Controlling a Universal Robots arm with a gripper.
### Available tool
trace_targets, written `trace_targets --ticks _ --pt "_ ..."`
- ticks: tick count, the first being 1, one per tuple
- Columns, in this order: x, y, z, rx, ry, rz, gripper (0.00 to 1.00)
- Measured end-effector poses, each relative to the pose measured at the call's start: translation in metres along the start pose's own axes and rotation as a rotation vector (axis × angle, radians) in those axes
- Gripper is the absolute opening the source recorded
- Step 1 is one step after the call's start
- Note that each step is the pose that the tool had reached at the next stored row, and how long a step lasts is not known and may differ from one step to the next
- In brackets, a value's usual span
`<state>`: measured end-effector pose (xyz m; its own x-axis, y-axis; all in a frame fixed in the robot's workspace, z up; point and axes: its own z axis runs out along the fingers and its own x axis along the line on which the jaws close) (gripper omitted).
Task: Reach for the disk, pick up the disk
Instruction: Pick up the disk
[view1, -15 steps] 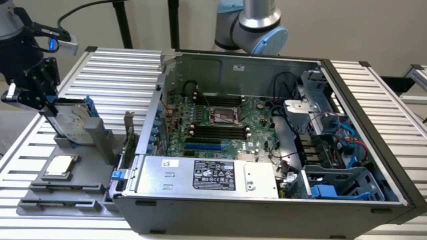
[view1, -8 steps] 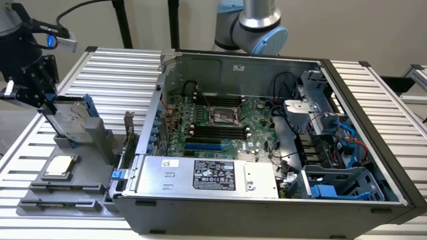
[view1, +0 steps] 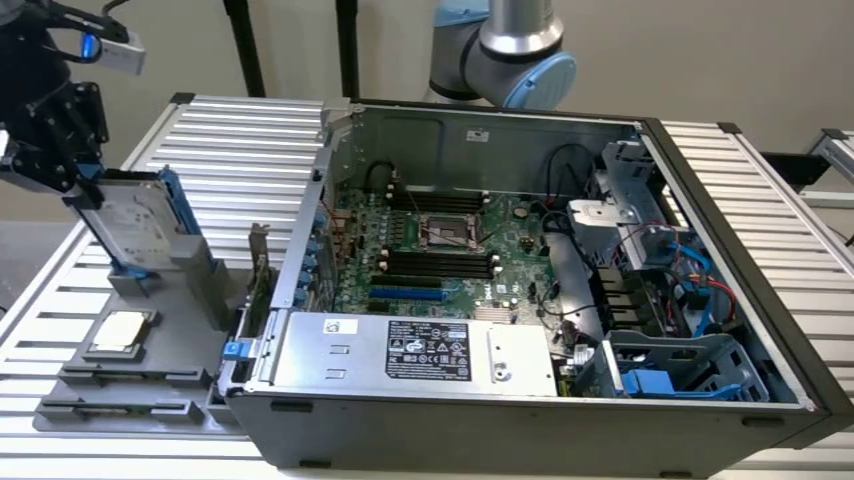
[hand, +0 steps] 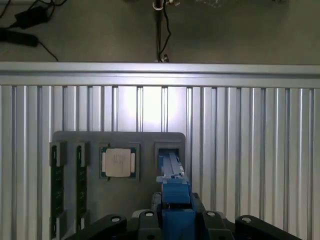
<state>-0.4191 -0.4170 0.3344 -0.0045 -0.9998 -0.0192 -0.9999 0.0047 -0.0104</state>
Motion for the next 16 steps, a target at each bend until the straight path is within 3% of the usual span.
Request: trace_targets --ticks 11,16 --pt "-0.001 -0.0089 -0.0498 0.0000 0.0000 0.000 0.33" --pt "-0.001 -0.0209 -0.0724 -0.0001 -0.0009 0.000 0.33"
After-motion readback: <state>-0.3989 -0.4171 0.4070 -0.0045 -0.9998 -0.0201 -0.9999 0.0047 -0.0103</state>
